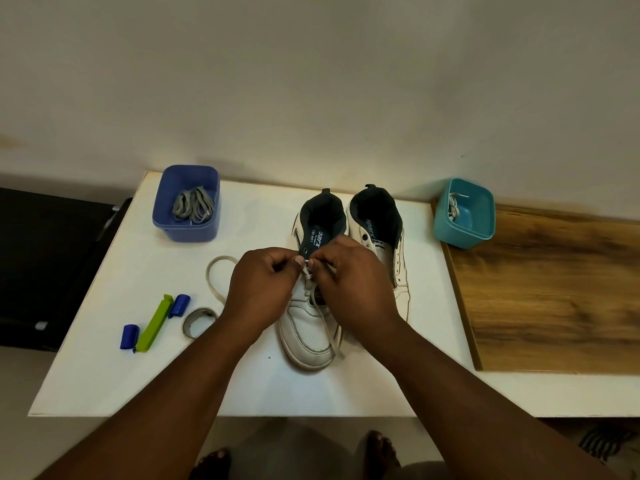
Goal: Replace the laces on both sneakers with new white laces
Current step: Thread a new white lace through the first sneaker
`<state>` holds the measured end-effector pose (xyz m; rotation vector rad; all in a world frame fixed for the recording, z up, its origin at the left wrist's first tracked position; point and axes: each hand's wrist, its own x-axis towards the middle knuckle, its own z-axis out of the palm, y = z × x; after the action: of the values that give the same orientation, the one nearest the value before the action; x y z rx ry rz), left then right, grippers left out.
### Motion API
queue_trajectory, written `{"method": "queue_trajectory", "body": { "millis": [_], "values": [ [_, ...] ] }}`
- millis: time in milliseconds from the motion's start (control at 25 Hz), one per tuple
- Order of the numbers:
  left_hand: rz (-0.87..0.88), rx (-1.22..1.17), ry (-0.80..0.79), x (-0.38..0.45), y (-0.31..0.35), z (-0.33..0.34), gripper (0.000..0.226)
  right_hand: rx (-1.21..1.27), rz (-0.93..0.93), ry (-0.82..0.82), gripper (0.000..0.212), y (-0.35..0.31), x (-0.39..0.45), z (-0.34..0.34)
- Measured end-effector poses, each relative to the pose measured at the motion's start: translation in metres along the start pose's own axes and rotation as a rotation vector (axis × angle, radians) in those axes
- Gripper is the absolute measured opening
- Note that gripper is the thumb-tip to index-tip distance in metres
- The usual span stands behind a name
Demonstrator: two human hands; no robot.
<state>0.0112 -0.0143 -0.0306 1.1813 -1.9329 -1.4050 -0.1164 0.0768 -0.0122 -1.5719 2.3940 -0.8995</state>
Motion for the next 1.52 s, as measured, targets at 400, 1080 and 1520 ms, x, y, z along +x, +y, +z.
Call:
{"method": "queue_trajectory", "body": {
  "millis": [400, 1080, 1520],
  "values": [
    [0.064, 0.09, -0.036, -0.002, 0.004, -0.001, 0.017, -0.043, 0.041, 0.0, 0.014, 0.002, 0.002, 0.003],
    [-0.178, -0.469, 0.313, 0.004, 0.02, -0.007, 0.01, -0.056, -0.026, -0.16, 0.022, 0.004, 0.001, -0.017],
    [0.16, 0.421, 0.094, -0.002, 0.015, -0.02, 0.018, -0.216, -0.031, -0.121, 0.034, 0.0, -0.004, -0.018]
  ]
}}
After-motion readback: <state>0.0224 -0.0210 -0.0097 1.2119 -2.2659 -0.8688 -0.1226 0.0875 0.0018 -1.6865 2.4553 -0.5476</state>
